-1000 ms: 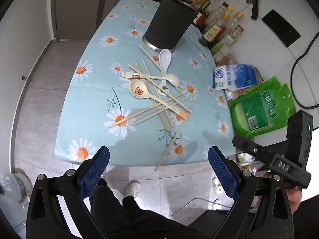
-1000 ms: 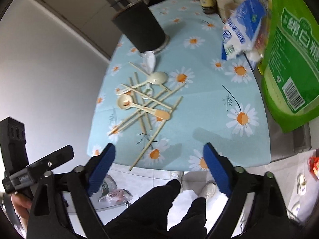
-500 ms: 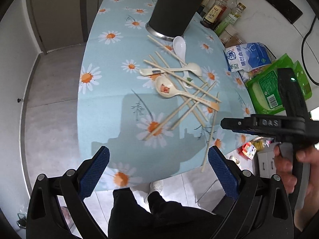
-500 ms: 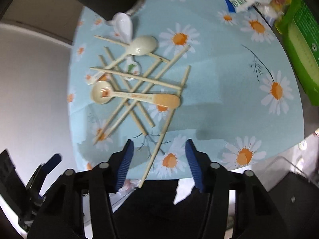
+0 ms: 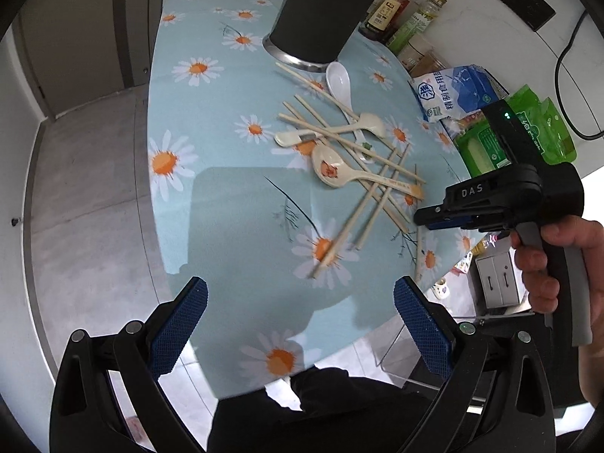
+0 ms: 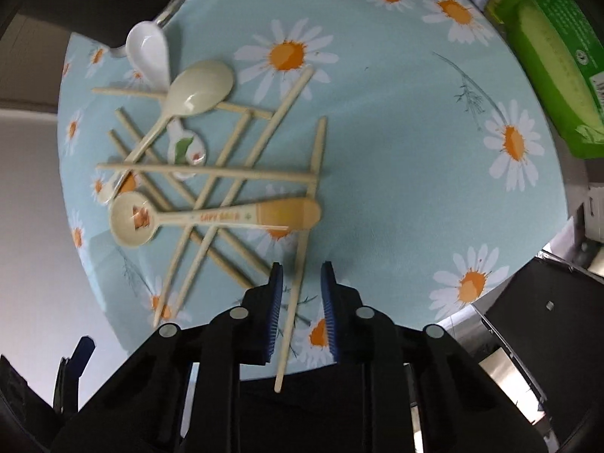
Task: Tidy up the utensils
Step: 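Reach down and grasp a single wooden chopstick with the right tool, then grasp the cream logo spoon with the left tool while the right tool holds the chopstick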
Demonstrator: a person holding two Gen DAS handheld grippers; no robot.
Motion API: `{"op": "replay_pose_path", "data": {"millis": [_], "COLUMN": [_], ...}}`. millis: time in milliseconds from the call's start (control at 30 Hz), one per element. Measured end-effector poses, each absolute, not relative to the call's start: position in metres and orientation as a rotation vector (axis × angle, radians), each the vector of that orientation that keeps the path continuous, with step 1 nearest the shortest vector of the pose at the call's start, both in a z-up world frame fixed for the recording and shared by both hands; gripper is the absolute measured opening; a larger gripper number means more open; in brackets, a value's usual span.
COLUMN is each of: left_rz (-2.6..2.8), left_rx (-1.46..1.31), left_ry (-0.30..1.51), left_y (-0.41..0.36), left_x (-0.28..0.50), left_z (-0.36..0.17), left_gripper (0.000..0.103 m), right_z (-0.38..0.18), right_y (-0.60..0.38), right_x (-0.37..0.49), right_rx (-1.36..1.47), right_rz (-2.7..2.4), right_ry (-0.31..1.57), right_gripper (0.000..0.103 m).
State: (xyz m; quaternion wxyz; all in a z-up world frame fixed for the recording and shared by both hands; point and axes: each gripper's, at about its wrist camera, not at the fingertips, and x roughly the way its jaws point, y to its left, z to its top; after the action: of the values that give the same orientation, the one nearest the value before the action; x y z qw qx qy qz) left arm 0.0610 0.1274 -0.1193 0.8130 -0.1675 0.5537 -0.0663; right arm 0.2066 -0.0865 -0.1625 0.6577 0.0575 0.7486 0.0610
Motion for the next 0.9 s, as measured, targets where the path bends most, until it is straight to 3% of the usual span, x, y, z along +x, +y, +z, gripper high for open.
{"op": "replay_pose_path", "data": {"millis": [267,400,900], "left_rz": [-0.198,-0.222,-0.234], "left_rx": [-0.351,-0.355,-0.315], "left_ry": [1.192,1.203,1.226], "left_y": [0.149,0.154,0.139], "left_x": [0.077,0.085,0.104], "left_z": [-0.128,-0.132,-0.131], "left_gripper": [0.096,0.096,0.096], "right_z": [-0.162,-0.16,-0.155], "right_y": [-0.067,-0.057,-0.108], "right_x": [0.212,0.213,0.243], "right_rx": [0.057,0.038,0.092], "right_rz": [0.033,-0.009,0.0], "right_ry": [1.681,1.678,1.616], "right_gripper": [0.015,0.006,0.005]}}
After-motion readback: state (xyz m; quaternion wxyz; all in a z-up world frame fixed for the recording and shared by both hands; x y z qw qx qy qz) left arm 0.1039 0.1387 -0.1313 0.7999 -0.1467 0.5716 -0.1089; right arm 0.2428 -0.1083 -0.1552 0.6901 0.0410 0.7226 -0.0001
